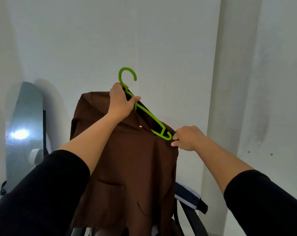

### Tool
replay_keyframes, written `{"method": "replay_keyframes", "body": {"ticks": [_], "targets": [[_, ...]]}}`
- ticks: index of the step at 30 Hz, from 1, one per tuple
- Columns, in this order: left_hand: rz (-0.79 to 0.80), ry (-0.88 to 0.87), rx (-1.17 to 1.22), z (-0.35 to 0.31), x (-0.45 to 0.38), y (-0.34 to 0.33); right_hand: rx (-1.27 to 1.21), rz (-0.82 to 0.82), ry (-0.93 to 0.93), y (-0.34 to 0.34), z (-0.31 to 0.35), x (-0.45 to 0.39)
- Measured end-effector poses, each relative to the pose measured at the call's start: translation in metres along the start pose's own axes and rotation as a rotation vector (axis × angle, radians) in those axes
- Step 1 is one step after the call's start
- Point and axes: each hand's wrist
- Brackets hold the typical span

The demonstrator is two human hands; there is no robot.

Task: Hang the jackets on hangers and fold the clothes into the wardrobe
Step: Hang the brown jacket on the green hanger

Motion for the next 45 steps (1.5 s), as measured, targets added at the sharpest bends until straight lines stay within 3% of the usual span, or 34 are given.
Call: {"method": "replay_keyframes", "body": {"ticks": [8, 13, 18, 24, 28, 32, 34, 38, 42, 45], "targets": [[-0.01, 0.066, -0.021, -0.003, 0.005, -0.003, -0.098, 0.124, 0.033, 0.002, 0.001, 0.006], [0.0, 0.015, -0.195, 0.0, 0.01, -0.001, -0.208, -0.082, -0.004, 0.012, -0.001, 0.006], [0.149, -0.105, -0.381, -0.014, 0.016, -0.011, -0.423, -0.351, -0.028, 0.027, 0.022, -0.004], [0.111, -0.02, -0.017, -0.027, 0.021, -0.015, -0.956, -0.465, 0.096, 0.04, 0.049, -0.005], [0.086, 0.032, 0.066, -0.02, 0.023, -0.01, -1.054, -0.44, 0.166, 0.043, 0.043, 0.001], [0.104, 0.052, 0.088, -0.014, 0.025, -0.008, -1.15, -0.352, 0.057, 0.042, 0.037, 0.003], [0.109, 0.031, 0.093, -0.015, 0.024, -0.008, -1.103, -0.302, -0.015, 0.038, 0.033, 0.003], [0.173, -0.021, 0.108, -0.018, 0.021, -0.005, -0.784, -0.294, -0.124, 0.033, 0.031, -0.003], [0.281, -0.098, 0.086, -0.009, 0.016, 0.009, -0.832, -0.383, -0.162, 0.033, 0.018, 0.0], [0.311, -0.046, 0.036, 0.015, 0.015, 0.025, -0.916, -0.43, -0.213, 0.031, 0.001, 0.005]]}}
Point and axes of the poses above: each hand's wrist, its own x-axis away from the middle knuckle, its own y-axis out of the back of the hand, z = x × y, and after that the axes turned 10 degrees about -y, right-handed
